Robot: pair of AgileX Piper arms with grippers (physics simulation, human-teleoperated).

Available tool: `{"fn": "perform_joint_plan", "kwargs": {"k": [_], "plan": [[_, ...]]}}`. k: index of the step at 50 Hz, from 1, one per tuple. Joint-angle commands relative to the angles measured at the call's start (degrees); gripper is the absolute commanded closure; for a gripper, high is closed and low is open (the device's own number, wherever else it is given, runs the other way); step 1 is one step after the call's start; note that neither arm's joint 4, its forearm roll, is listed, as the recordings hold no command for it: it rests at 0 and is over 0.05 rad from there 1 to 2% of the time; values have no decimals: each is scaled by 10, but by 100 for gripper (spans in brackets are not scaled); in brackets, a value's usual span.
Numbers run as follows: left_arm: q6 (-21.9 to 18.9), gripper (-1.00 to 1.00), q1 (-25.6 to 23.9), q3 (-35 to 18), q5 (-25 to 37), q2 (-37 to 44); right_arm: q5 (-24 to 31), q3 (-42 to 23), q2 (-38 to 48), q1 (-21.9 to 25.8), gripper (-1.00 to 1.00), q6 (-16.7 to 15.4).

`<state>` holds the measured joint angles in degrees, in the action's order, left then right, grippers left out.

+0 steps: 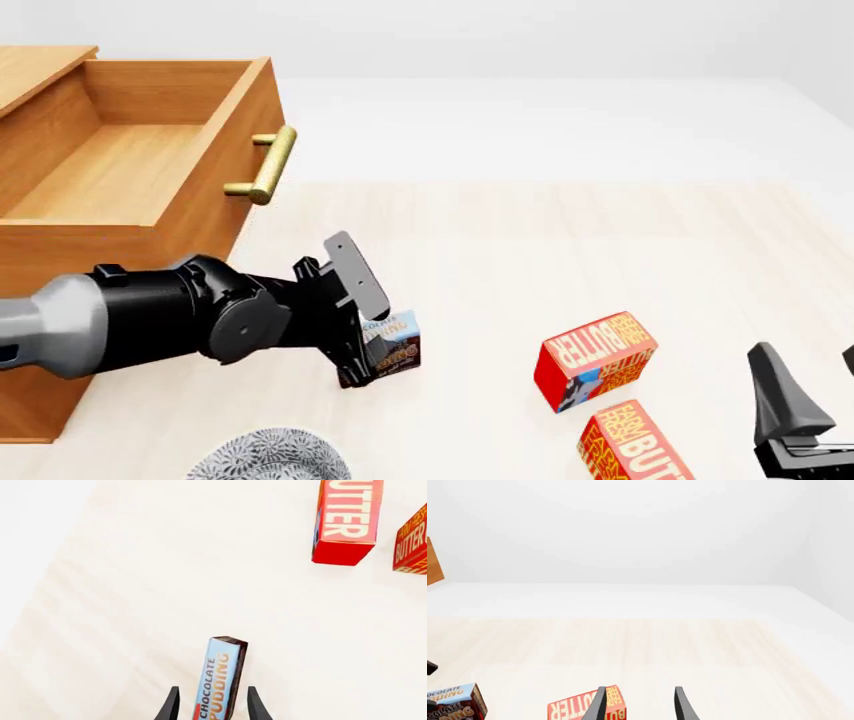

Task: Put the chocolate pudding in the top drawer of the cabinet and close it.

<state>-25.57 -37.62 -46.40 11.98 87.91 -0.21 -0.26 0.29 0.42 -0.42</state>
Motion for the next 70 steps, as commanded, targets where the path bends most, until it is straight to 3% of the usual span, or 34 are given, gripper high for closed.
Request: {"fn": "perform_joint_plan", "kwargs": {"k": [1, 36, 70], "plan": [[4, -100, -3, -1, -6, 9, -1, -1, 1, 0, -100, 0], [37, -100, -8, 8, -34, 43, 1, 0, -1, 0, -100, 0], [26, -100, 14, 16, -49, 51, 1, 0, -1, 0, -100, 0]]}}
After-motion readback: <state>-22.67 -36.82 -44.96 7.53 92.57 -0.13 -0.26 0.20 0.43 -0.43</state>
